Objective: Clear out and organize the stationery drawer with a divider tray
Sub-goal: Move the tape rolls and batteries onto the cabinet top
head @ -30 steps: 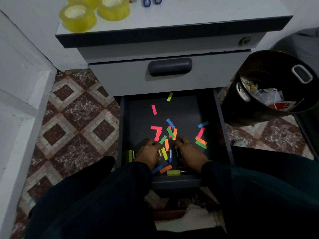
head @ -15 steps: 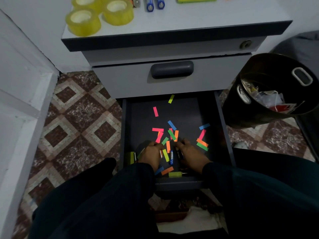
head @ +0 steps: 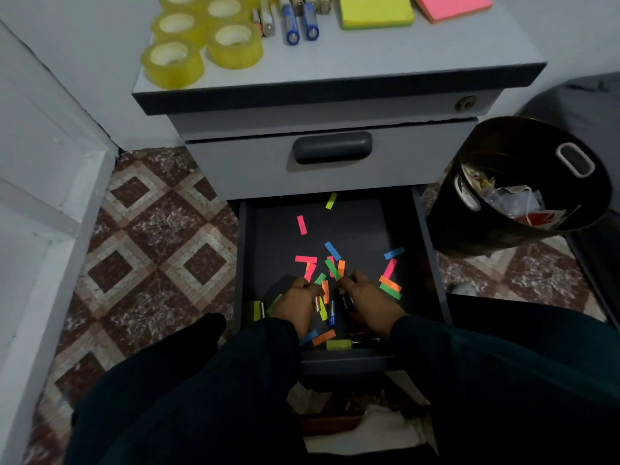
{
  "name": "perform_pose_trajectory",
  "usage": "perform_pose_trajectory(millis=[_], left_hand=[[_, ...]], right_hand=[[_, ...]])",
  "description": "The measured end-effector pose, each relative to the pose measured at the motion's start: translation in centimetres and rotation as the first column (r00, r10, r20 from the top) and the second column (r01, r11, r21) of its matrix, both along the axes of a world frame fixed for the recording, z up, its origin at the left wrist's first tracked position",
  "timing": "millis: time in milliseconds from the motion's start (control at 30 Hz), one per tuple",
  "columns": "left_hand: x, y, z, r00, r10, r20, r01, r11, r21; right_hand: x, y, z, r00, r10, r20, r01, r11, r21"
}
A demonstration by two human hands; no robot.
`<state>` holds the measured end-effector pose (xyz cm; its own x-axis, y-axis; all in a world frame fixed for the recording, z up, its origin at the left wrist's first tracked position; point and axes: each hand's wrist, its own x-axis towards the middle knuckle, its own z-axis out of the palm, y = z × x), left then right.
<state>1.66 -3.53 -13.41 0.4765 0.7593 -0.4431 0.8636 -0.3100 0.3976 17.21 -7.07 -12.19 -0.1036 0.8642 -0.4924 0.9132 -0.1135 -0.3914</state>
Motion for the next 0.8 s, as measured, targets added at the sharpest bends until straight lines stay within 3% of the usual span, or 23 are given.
perform_pose_trajectory(millis=[167,433,800], left_hand=[[0.7,0.4,3.4,0.993,0.012,0.115,-0.022,0.996,0.086],[0.3,1.4,10.8,0.98,-0.013,0.197,-0.023,0.983,0.181],[-0.1,3.4,20.7,0.981,-0.04,0.192,-0.035,0.929,0.368]], right_hand=[[0.3,0.7,3.1,1.0,0.009,-0.022,-0.008,0.998,0.067],[0.8,1.9,11.0,0.994,0.058,0.09,-0.076,0.974,0.215],[0.5,3.6,22.0,0.98,0.116,0.16,-0.166,0.922,0.35]])
